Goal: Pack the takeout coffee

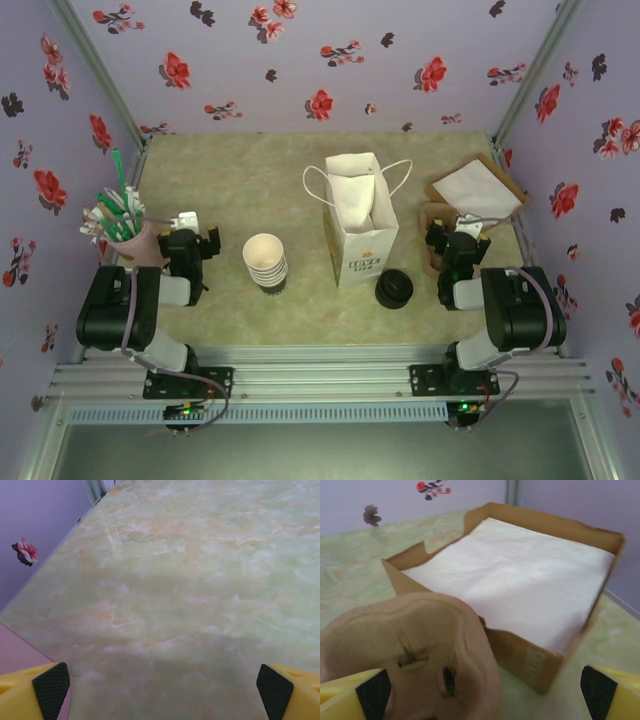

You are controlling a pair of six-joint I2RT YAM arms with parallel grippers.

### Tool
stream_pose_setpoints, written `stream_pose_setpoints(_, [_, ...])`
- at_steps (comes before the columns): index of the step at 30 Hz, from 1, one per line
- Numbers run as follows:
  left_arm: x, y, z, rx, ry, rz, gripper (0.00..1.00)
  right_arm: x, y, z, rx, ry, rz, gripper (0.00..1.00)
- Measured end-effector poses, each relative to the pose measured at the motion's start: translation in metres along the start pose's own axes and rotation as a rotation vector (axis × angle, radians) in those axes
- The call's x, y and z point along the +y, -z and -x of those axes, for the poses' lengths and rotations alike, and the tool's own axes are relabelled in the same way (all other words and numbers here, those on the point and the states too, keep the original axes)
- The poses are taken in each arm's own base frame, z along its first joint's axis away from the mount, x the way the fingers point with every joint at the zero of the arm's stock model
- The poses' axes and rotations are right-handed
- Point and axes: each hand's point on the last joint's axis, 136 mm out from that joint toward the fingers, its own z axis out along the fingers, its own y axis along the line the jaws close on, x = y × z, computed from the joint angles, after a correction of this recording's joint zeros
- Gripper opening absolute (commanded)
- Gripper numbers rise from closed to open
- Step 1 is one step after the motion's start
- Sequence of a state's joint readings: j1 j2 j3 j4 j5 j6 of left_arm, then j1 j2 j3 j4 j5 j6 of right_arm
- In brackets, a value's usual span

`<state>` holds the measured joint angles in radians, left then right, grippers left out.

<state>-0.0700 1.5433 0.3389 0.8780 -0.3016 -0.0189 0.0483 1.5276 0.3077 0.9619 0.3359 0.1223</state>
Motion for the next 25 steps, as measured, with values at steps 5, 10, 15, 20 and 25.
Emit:
stream_pose_setpoints(5, [0.005,-0.005,0.012,-0.026,0.018,0.004,0.99,0.013,-0.013,0.013,0.009,0.0,0.057,0.99])
stream_pose_setpoints(10, [0.004,-0.005,0.013,-0.027,0.019,-0.002,0.99,0.015,-0.013,0.002,0.055,0.017,0.073,0.99])
stream_pose_setpoints(15, [0.004,-0.005,0.013,-0.027,0.019,-0.002,0.99,0.016,-0.013,0.001,0.058,0.018,0.082,0.99])
stream_pose_setpoints(20, [0.004,-0.005,0.013,-0.027,0.019,-0.002,0.99,0.017,-0.013,0.001,0.059,0.018,0.082,0.99])
stream_pose_setpoints(25, [0.004,-0.005,0.013,-0.027,0.019,-0.003,0.99,0.017,-0.013,0.001,0.062,0.018,0.086,0.99])
